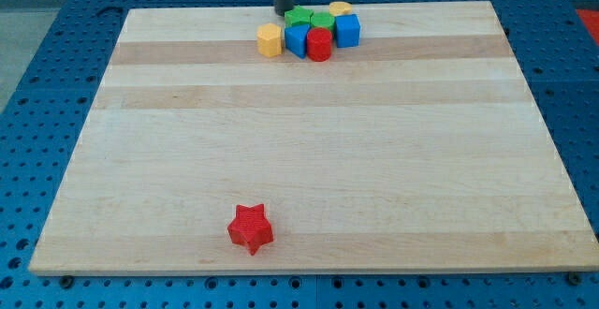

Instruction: Slide the group of blocks slightly right

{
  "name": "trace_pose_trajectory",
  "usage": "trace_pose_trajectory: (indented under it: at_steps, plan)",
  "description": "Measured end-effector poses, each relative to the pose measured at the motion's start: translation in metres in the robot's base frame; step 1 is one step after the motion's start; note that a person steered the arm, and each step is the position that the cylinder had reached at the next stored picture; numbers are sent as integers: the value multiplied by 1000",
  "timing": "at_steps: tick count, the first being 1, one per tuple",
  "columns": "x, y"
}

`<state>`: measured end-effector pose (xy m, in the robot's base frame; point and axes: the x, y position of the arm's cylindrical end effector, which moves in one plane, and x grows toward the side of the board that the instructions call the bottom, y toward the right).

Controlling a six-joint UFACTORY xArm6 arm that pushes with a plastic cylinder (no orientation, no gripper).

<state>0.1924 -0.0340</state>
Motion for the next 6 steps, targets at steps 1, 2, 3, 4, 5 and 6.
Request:
trace_pose_trajectory:
  at_steps: [1, 2, 3, 4, 5, 6]
  plan:
    - [2, -1]
    - [17, -54]
    - [51, -83]
    - [79, -83]
    - [73, -73]
    - [51, -58]
